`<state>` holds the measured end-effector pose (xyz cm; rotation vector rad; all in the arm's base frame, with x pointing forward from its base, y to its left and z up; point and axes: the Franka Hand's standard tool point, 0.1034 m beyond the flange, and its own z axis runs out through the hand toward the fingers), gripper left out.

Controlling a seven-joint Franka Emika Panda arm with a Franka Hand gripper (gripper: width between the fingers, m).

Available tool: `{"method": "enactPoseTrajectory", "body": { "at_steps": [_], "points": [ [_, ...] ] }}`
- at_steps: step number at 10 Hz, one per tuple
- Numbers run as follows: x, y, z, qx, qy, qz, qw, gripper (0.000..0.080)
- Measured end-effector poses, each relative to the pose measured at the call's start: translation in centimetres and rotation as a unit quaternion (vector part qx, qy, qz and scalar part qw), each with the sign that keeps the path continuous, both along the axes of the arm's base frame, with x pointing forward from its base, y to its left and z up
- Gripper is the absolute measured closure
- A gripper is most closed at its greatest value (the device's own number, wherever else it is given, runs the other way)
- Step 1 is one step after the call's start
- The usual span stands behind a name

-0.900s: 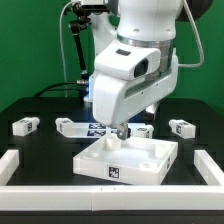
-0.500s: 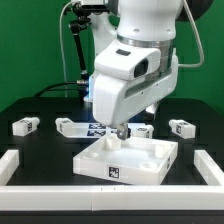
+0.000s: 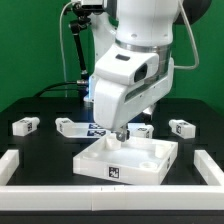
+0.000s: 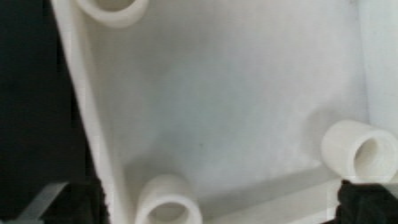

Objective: Assemble square table

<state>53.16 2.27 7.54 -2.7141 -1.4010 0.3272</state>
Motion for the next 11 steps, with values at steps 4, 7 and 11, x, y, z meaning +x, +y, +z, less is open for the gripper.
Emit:
{"method": "enactPoseTrajectory", "body": {
  "at_steps": [4,7,11],
  "points": [
    [-2.8,1.3,-0.9,0.029,-0.007,0.114,0.993,0.015],
    [-2.9,1.4,-0.9,0.027,-0.008,0.104,0.994,0.015],
    [-8.9,3.8,-3.9,0.027,-0.036,0.01,0.999,0.015]
  ]
}}
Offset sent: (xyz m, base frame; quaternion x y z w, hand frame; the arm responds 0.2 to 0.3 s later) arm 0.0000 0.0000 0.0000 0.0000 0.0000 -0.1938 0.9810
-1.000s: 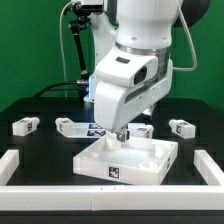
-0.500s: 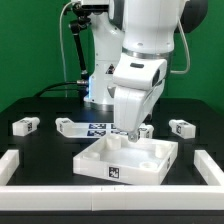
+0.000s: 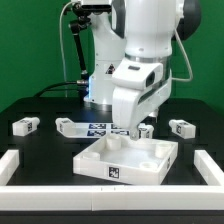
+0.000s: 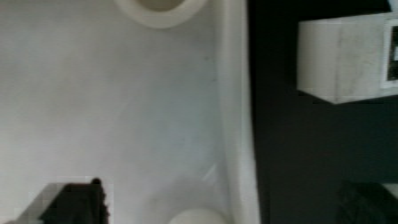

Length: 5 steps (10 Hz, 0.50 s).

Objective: Assemble square table

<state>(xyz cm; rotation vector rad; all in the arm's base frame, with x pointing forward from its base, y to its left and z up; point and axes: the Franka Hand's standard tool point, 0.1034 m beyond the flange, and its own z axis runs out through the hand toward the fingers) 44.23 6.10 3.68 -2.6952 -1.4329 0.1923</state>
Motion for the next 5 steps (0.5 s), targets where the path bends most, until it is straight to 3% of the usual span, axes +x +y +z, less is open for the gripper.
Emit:
{"method": "enactPoseTrajectory", "body": {
  "at_steps": [3,5],
  "points": [
    [-0.5,0.6,-2.6,0.009,-0.012,0.006,1.0,0.015],
    [-0.2,0.7,-2.8,0.011,-0.02,0.008,1.0,0.015]
  ]
}}
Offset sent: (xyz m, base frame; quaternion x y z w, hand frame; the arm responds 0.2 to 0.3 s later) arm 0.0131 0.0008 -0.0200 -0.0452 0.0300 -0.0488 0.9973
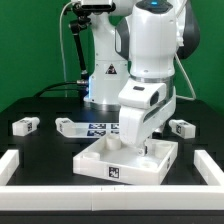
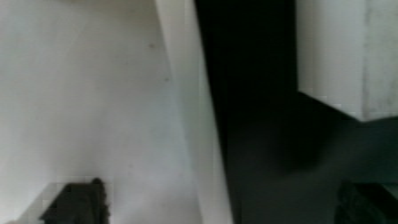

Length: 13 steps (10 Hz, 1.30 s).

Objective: Assemble square table

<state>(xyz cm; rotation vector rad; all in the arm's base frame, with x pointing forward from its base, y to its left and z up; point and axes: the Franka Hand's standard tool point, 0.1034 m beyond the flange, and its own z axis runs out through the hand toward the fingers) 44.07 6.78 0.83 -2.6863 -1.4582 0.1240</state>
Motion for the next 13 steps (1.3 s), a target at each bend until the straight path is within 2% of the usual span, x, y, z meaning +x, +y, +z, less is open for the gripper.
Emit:
{"method": "enactPoseTrajectory", "body": {
  "at_steps": [3,4,5,13],
  "points": [
    [-0.04,-0.01,-0.06,0.0,0.001,0.0,1.0,0.0546],
    [-0.06,-0.01,-0.08,0.0,0.001,0.0,1.0,0.0546],
    [0.07,0.02,-0.03,0.0,-0.002,-0.001,1.0,0.0718],
    [0.3,0.05,0.03,0.001,-0.006,0.005,1.0,0.0732]
  ]
}}
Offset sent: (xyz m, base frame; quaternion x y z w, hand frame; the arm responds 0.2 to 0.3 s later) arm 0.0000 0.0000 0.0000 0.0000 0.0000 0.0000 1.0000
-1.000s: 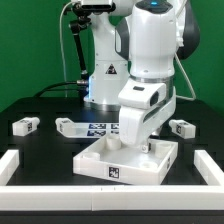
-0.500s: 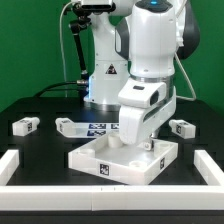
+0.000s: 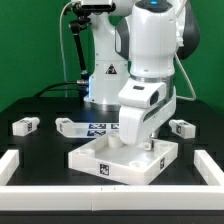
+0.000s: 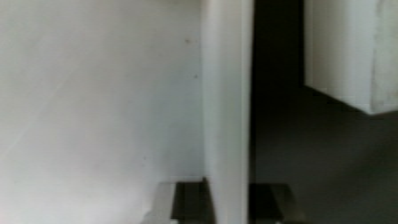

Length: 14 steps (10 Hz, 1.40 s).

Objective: Assemble square table

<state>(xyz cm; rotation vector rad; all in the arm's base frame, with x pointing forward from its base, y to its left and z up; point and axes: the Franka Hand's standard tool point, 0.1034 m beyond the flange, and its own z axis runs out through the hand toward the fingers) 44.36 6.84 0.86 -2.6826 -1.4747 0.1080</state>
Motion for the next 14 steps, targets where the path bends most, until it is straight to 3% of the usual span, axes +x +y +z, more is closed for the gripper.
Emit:
{"method": "enactPoseTrajectory", "body": {
  "at_steps": [3,4,9,12,14],
  "points": [
    [2.8,2.0,0.1,0.017,-0.03,0.142,0.989,0.0732],
    [3.1,2.7,0.0,0.017,-0.031,0.146,0.989,0.0732],
    [3.1,2.3,-0.1,0.017,-0.031,0.152,0.988,0.0732],
    [4.0,1.2,-0.1,0.024,-0.036,0.228,0.973,0.0732],
    [4.7,2.5,-0.1,0.03,-0.041,0.243,0.969,0.0733]
  ]
}}
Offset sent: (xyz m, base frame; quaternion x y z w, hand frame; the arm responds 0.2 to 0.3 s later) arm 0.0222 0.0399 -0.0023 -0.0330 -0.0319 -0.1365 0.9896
